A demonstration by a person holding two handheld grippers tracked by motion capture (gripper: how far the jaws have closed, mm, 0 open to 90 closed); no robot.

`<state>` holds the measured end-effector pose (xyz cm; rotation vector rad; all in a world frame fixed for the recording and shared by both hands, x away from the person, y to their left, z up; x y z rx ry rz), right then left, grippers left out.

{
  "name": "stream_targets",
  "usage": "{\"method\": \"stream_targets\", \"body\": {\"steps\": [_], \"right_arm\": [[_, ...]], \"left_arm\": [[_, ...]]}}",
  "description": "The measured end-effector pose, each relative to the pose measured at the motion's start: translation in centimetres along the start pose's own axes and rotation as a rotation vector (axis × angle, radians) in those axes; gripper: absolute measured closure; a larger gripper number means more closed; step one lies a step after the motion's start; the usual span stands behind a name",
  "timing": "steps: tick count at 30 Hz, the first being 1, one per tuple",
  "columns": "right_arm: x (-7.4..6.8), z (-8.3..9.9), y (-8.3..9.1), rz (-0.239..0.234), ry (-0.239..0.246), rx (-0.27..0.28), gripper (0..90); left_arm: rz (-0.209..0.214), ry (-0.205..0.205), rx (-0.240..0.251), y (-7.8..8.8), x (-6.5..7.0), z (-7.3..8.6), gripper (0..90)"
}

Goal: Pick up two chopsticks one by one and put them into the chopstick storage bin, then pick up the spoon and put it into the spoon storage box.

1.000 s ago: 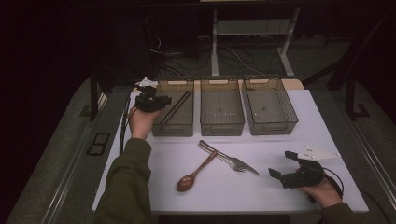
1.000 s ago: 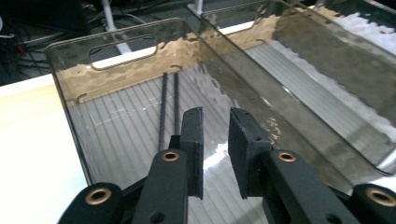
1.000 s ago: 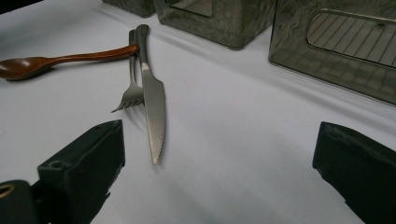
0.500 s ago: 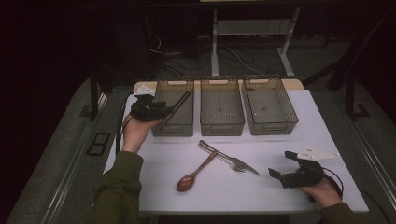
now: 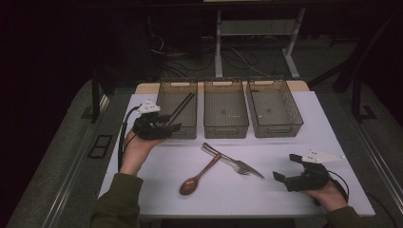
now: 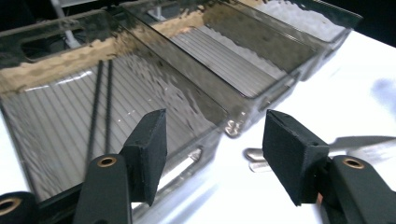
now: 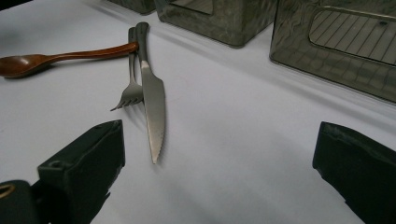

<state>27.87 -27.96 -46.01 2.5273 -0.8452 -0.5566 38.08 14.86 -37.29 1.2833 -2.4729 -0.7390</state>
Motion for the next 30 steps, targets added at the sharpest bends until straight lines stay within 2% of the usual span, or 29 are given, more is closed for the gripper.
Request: {"method": "stream_targets", "body": {"steps": [7,19,23,30], "right_arm": [[0.0,0.0,0.0,0.002,0.000,0.001,1.8],[-0.1,0.0,0.0,0.001,0.002,0.002,1.7],[-0.1,0.0,0.0,0.001,0.001,0.002,1.7],[-0.1,0.0,-0.1,-0.001,0.009,-0.008,1.8]], "left_arm": [[0.030,-0.010,0.005,0.7,1.7,1.8,36.8],[0.044,-0.036,0.001,1.6,4.0,3.9,36.9],[0.049,-0.044,-0.016,1.1,4.6,4.7,40.2],[0.062,-0.055,-0.028,-0.3,5.4,5.5,57.4]]}}
Point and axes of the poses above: each handheld gripper's, and its own axes: y roughly backward along the jaws, z roughly out of its underside, x roughly to its right, the point moved 4 cm from there along -y, roughly forward along the jaws, and after that the axes turned 10 degrees about -z, right-handed, at the moved point
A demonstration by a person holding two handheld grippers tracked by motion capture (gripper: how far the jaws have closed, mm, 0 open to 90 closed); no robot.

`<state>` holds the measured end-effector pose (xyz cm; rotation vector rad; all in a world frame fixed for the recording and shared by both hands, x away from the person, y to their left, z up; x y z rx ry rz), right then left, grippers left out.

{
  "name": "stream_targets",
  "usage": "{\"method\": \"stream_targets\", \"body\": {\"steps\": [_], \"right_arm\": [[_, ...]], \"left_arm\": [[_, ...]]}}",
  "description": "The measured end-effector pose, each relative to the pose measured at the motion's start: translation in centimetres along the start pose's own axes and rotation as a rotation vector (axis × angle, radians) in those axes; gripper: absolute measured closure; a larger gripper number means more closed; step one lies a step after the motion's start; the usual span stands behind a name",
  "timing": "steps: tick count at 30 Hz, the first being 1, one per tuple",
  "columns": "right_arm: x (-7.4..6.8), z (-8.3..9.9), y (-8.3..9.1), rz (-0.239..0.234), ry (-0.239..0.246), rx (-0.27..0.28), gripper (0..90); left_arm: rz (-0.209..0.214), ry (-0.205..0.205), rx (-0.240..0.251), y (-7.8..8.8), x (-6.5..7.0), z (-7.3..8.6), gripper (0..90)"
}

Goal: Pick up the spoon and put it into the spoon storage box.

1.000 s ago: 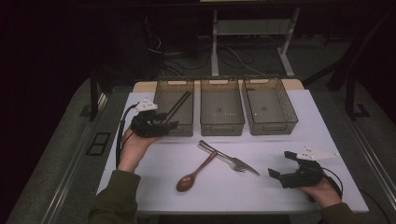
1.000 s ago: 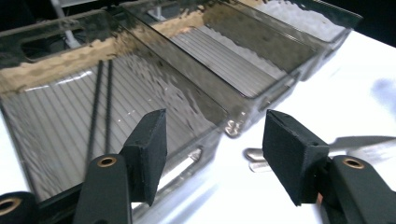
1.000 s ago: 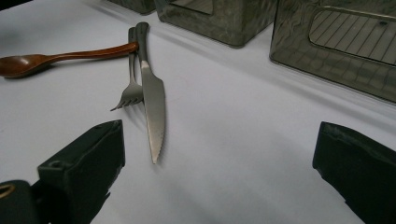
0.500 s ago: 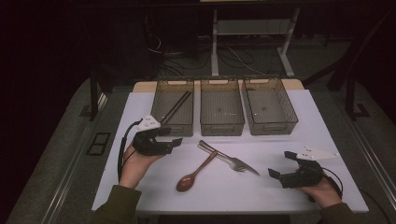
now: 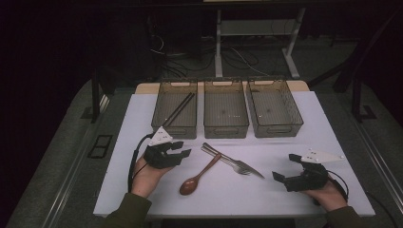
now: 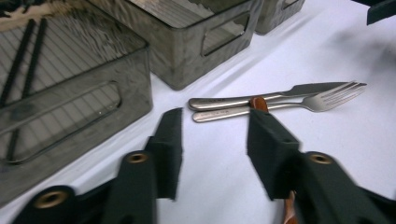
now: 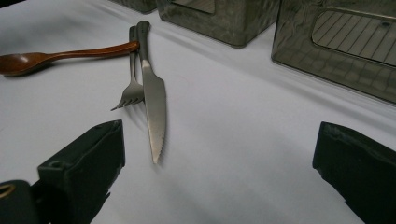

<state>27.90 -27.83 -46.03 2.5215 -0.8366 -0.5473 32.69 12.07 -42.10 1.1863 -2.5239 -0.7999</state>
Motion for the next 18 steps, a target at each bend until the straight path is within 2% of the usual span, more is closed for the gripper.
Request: {"method": "stream_targets", "body": {"steps": [5,11,13,18], "right_arm": [[0.0,0.0,-0.1,-0.001,0.005,-0.007,1.8],[-0.2,0.0,-0.2,-0.003,0.010,-0.010,1.7],[-0.2,0.0,-0.2,-0.002,0.010,-0.009,1.8],[-0.1,0.0,-0.2,-0.002,0.010,-0.010,1.8]], "left_arm": [[0.029,0.000,-0.020,-1.1,0.7,0.3,72.5],[0.077,-0.027,-0.080,-3.1,1.5,0.4,88.5],[0.087,-0.028,-0.105,-4.0,1.8,0.4,88.6],[0.095,-0.062,-0.174,-6.0,2.4,0.9,88.6]]}}
Point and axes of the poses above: each handheld gripper's, and its own axes: y roughly backward along the jaws, z roughly out of its underside, x roughly to its right, the point moved 4 cm from there along -y, roughly forward along the jaws, and after that the axes turned 10 degrees about -z, right-handed, at the moved point
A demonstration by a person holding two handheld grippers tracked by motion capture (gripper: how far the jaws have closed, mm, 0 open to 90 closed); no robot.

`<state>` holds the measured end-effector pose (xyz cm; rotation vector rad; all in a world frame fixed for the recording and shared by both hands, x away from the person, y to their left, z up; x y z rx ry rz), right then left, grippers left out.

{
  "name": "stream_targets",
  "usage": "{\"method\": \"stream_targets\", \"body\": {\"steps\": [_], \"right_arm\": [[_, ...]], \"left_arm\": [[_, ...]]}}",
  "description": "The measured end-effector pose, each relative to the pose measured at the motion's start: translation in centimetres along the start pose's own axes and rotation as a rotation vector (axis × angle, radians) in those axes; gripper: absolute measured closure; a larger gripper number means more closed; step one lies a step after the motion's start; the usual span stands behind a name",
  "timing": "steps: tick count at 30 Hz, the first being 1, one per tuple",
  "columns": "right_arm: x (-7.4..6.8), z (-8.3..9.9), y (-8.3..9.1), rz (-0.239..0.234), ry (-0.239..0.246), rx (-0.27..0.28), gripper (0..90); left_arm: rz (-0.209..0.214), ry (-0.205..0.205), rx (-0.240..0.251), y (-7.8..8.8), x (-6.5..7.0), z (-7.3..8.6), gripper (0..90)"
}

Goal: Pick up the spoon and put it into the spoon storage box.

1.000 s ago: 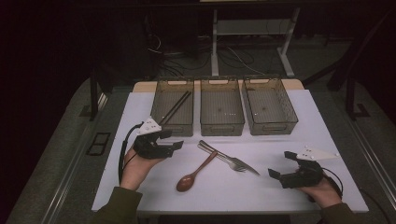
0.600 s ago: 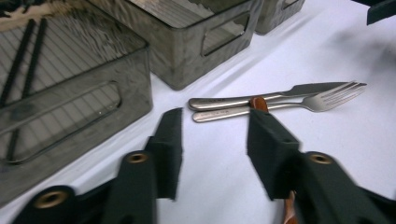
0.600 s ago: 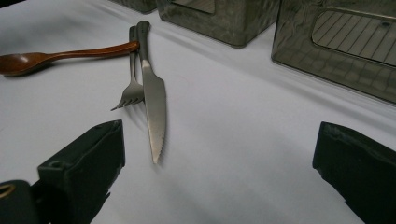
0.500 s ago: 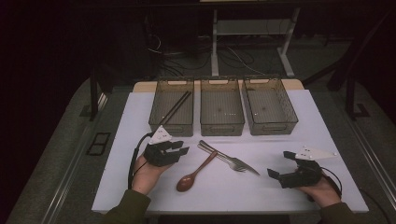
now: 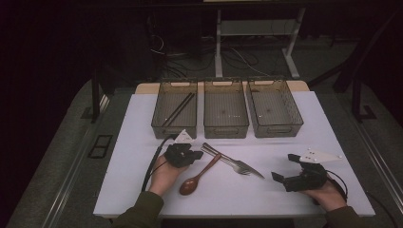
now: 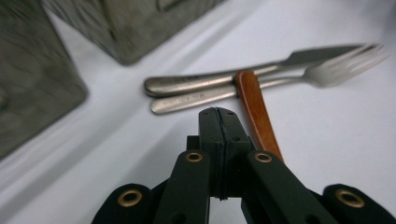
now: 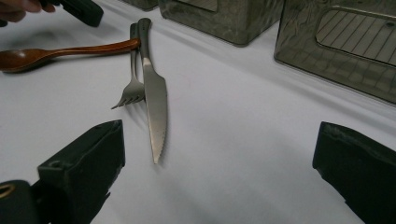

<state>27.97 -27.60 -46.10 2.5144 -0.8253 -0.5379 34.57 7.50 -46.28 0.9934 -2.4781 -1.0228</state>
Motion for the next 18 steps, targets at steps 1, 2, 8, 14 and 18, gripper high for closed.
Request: {"method": "stream_targets", "body": {"steps": [1,2,8,14,18], "right_arm": [[0.0,0.0,0.0,0.001,-0.001,0.000,1.8],[0.0,0.0,0.0,0.004,-0.003,0.000,1.7],[-0.2,0.0,0.0,0.000,0.001,-0.002,1.8],[-0.1,0.0,0.0,0.000,-0.001,0.000,1.8],[-0.1,0.0,0.0,-0.001,-0.001,0.001,1.8]], "left_arm": [[0.006,-0.015,-0.008,-0.3,0.1,0.0,88.5],[0.011,0.000,-0.013,-0.5,0.3,0.0,88.6],[0.031,-0.062,-0.042,-1.2,1.4,-0.1,88.5],[0.058,-0.080,-0.055,-1.6,2.1,0.0,88.5],[0.080,-0.101,-0.057,-1.7,2.7,0.0,88.5]]}}
Point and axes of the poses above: each handheld gripper's, and its own axes: y roughly backward along the jaws, z roughly out of its underside, x roughly to its right, the point moved 4 cm from there along -y, roughly forward along the jaws, and after that the axes turned 10 degrees about -z, right-handed, at the moved point
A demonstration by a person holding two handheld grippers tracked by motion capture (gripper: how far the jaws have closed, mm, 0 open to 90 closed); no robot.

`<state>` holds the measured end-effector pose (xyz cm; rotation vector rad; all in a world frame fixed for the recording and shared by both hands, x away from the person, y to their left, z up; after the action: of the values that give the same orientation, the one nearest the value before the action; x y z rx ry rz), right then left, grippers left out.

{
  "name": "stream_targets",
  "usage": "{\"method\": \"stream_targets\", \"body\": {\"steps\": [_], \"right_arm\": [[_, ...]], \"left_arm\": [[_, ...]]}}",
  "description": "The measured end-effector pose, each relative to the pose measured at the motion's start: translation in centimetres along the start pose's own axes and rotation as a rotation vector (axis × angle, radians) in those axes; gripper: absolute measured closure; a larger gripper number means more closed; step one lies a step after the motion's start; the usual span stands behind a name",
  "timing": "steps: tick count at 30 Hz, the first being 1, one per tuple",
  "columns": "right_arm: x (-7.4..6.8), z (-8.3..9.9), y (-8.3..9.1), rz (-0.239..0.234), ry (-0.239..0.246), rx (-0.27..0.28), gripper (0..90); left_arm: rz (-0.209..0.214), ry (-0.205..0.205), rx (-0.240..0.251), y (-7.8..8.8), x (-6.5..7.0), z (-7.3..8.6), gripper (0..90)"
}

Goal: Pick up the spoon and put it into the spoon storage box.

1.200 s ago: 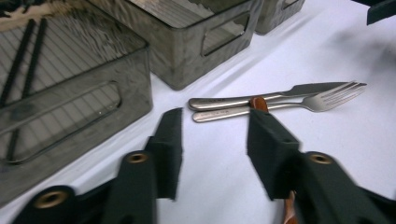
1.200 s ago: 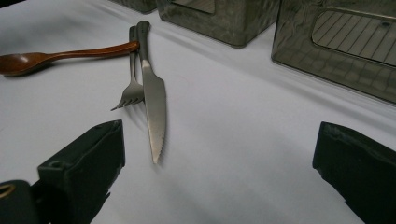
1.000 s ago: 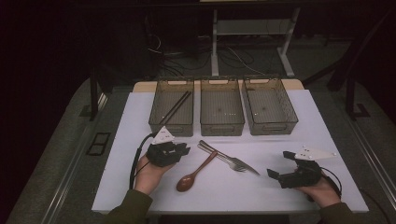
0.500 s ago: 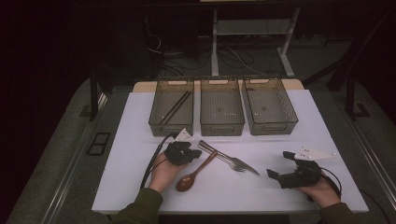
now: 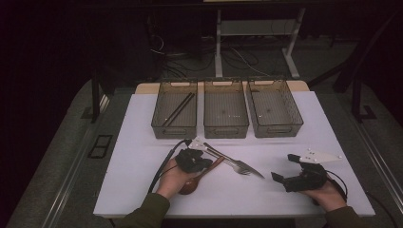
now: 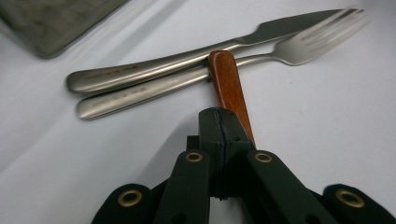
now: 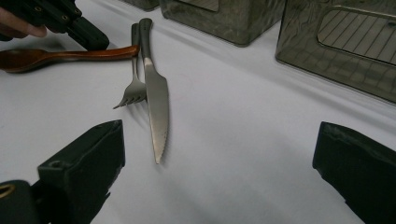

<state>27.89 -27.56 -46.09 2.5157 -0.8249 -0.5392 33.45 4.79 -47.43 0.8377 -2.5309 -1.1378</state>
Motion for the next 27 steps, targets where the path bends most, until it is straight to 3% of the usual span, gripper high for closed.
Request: {"method": "stream_targets", "body": {"steps": [12,25,27], "right_arm": [[0.0,0.0,0.0,-0.002,0.000,0.000,1.8],[0.0,0.0,0.0,-0.003,0.000,-0.002,1.8],[0.0,0.0,0.0,-0.003,0.000,-0.002,1.7]], "left_arm": [[0.039,-0.076,-0.025,-0.2,1.8,-0.5,88.5],[0.144,-0.146,-0.045,-0.4,4.2,-0.9,88.6],[0.145,-0.168,-0.051,-0.4,4.3,-0.9,88.6]]}}
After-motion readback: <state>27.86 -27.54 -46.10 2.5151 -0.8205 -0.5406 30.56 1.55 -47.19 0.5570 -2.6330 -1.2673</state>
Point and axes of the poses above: each handheld gripper's, and its own axes: y roughly backward along the jaws, z roughly out of its underside, x roughly to its right, the point moved 4 cm from there along -y, roughly forward along the jaws, and after that the axes turned 10 degrees about -z, right-handed, at the moved point
